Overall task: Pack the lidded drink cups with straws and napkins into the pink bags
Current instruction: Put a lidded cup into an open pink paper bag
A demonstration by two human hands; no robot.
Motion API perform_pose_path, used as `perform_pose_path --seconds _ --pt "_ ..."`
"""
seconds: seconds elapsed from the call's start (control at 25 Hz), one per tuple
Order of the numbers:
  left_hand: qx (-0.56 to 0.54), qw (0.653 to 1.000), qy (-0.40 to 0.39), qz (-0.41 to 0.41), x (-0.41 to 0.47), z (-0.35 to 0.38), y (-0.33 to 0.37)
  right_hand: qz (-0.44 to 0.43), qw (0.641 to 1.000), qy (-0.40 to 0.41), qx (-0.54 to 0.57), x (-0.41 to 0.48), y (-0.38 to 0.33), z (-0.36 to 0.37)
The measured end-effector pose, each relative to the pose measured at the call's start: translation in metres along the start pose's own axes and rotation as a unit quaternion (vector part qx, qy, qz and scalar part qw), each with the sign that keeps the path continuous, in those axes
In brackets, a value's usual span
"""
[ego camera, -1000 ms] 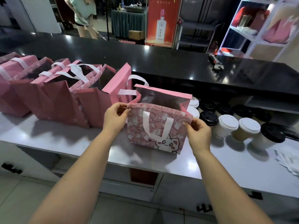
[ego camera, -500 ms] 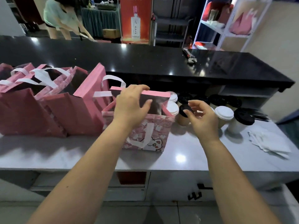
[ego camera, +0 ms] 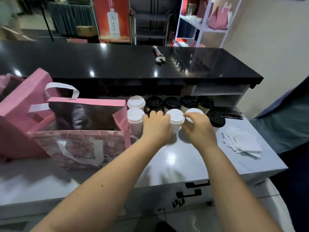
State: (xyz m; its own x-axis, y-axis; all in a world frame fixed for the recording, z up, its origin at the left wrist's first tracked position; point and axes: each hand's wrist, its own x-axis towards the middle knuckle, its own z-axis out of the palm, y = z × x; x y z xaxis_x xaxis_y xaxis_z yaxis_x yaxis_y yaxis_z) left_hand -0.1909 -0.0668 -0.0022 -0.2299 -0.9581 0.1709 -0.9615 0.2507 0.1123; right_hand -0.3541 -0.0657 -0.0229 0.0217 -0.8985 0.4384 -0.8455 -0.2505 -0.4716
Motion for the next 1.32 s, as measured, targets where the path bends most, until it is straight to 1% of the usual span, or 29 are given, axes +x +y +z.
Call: perform_pose_path --seconds 0.08,0.16,0.28,0.36,0.48,0.64,0.8,0.92,1.04,1.12,1.2,1.28,1.32 --pt "0.007 0.999 -0.008 -0.034 0.006 0.024 -0.003 -0.024 0.999 -0.039 -0.006 0.003 0.013 0.012" --pt "0.014 0.997 0.002 -0.07 0.01 0.048 -0.013 -0.07 0.993 -0.094 -0.013 0.013 0.026 0.029" --pt "0.01 0.987 0.017 -0.16 0.006 0.072 -0.033 -0.128 0.973 -0.191 -0.019 0.038 0.03 0.064" --pt "0.043 0.976 0.035 -0.212 -0.002 0.083 -0.045 -0.174 0.953 -0.246 -0.018 0.057 0.021 0.087" --pt "0.077 0.968 0.047 -0.234 -0.011 0.086 -0.061 -0.252 0.931 -0.264 -0.026 0.083 -0.002 0.113" --pt "0.09 0.96 0.083 -0.252 -0.02 0.085 -0.086 -0.303 0.911 -0.272 -0.068 0.104 -0.037 0.144" --pt "0.072 0.961 0.097 -0.249 -0.026 0.085 -0.094 -0.307 0.891 -0.306 -0.139 0.107 -0.056 0.17" --pt "0.051 0.96 0.092 -0.261 -0.024 0.08 -0.092 -0.313 0.893 -0.294 -0.132 0.095 -0.056 0.174" --pt "0.037 0.956 0.088 -0.277 -0.022 0.074 -0.09 -0.34 0.898 -0.266 -0.086 0.086 -0.057 0.171" --pt "0.027 0.953 0.078 -0.292 -0.019 0.066 -0.089 -0.333 0.906 -0.253 -0.061 0.09 -0.059 0.163" --pt "0.031 0.95 0.086 -0.297 -0.014 0.057 -0.085 -0.292 0.92 -0.262 -0.017 0.1 -0.061 0.146" --pt "0.059 0.954 0.101 -0.277 -0.008 0.046 -0.077 -0.225 0.93 -0.285 0.059 0.113 -0.06 0.123" --pt "0.071 0.955 0.116 -0.263 -0.004 0.038 -0.073 -0.199 0.933 -0.282 0.104 0.12 -0.059 0.109"
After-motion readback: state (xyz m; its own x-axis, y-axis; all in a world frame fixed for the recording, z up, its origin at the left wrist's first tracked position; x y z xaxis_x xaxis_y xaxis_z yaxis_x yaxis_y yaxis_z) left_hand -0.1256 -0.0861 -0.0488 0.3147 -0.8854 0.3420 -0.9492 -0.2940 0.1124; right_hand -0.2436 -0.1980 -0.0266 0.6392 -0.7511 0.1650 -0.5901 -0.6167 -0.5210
